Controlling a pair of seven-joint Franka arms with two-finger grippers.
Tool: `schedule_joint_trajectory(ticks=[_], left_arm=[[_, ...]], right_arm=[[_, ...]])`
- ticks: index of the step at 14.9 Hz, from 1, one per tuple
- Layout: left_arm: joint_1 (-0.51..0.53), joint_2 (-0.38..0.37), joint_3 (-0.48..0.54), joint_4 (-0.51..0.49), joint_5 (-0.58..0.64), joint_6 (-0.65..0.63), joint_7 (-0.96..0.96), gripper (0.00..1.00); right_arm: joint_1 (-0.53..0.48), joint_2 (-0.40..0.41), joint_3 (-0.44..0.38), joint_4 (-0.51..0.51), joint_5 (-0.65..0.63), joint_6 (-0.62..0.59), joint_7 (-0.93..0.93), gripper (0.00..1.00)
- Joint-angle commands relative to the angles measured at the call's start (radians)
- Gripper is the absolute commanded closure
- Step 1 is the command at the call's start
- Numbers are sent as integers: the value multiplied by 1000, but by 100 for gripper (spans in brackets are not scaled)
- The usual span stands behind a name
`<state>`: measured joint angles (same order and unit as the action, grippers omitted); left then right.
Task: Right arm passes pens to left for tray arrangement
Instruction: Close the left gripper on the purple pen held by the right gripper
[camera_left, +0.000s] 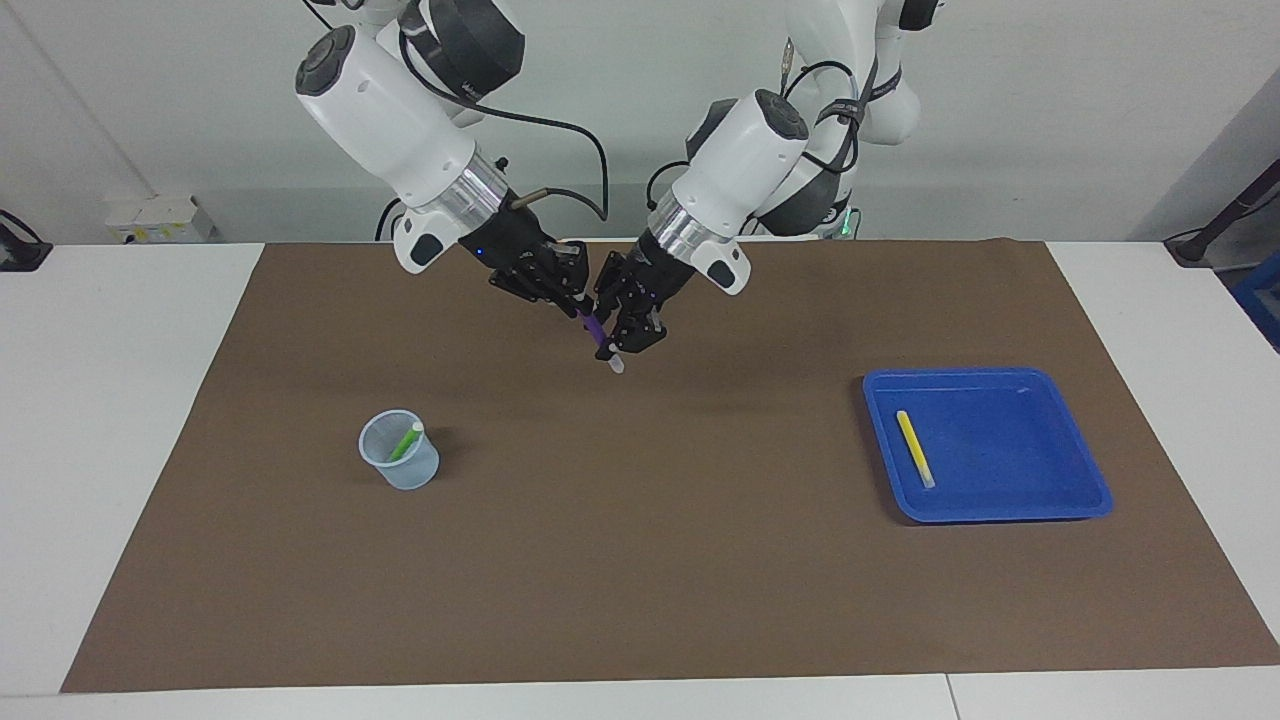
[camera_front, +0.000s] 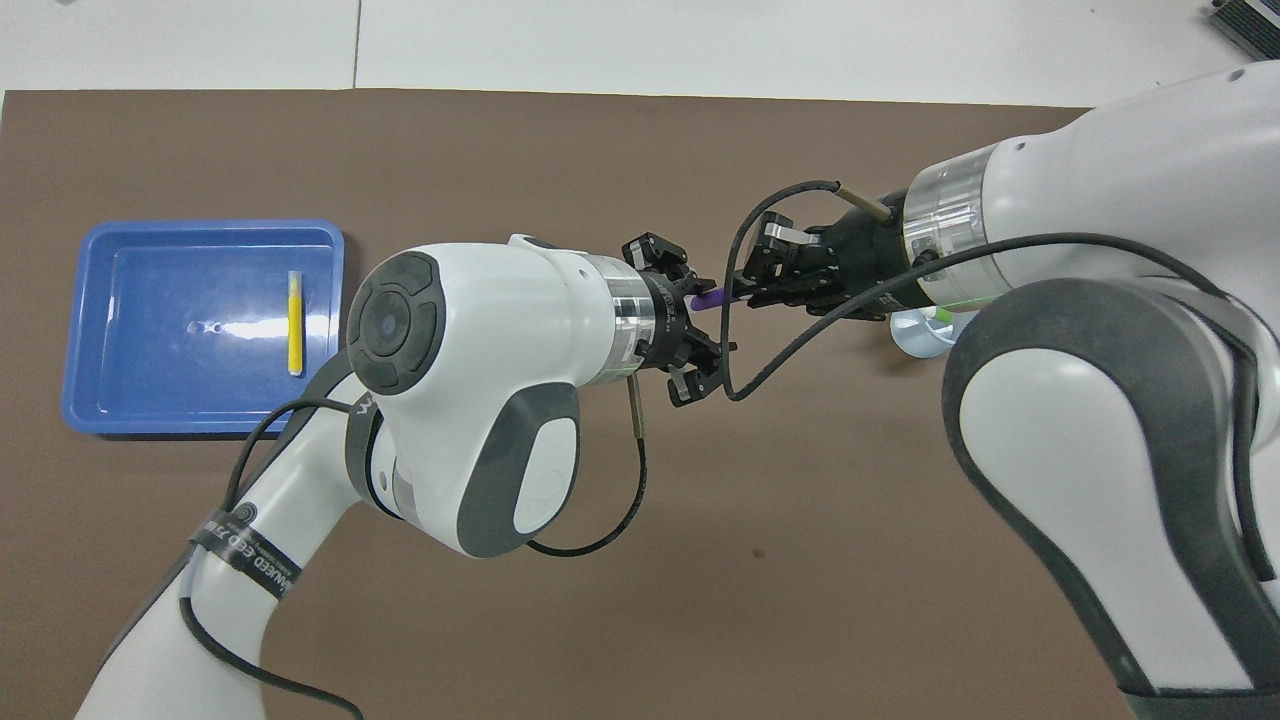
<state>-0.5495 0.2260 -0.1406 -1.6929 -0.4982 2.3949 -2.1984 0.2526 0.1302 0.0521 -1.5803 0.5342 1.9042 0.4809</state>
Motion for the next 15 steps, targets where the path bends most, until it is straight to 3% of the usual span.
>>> schedule_joint_trajectory(ticks=[1,4,10,12,15], left_arm=[[-18,-2,16,-5,-2,17,-4,86],[-17,0,16,4,42,6,-4,93],[-4,0,18,19,61,-22,11,94],[-3,1,18,30,91,-52,35,100],[-4,0,18,32,104,-53,37,100]], right_arm=[[-7,-14,3,-21,24,13,-8,100],[-7,-14,3,-21,24,13,-8,100],[-7,-14,3,-21,23,13,-10,100],[-7,-14,3,-21,23,13,-15,100],[-7,-14,3,-21,12,13,-24,99]])
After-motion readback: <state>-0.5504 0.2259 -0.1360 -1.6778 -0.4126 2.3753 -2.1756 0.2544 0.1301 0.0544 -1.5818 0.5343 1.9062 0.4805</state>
